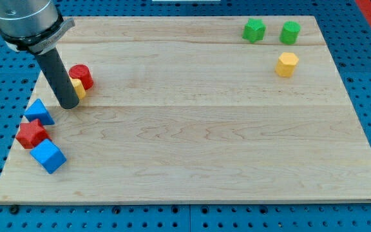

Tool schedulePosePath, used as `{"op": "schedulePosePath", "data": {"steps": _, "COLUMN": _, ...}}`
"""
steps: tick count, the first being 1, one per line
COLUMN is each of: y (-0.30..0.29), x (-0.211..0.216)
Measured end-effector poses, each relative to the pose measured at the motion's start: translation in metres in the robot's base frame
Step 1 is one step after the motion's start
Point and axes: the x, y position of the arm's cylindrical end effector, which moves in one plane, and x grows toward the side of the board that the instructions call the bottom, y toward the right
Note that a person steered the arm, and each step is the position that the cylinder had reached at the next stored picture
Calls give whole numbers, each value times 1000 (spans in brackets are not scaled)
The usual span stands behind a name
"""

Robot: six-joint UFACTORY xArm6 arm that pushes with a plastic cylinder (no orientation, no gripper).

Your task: Separate the yellow heart from the red circle

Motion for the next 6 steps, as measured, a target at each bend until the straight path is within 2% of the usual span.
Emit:
{"op": "schedulePosePath", "data": {"steps": 1, "y": -66, "x": -13}}
{"op": "schedulePosePath", "data": {"steps": 2, "y": -30, "x": -22}}
{"op": "schedulePosePath", "data": {"steps": 3, "y": 61, "x": -22}}
{"op": "schedulePosePath", "data": {"steps": 4, "y": 95, "x": -24}}
{"op": "schedulePosePath", "data": {"steps": 5, "y": 20, "x": -15}}
{"op": "schedulePosePath", "data": {"steps": 6, "y": -4, "x": -20}}
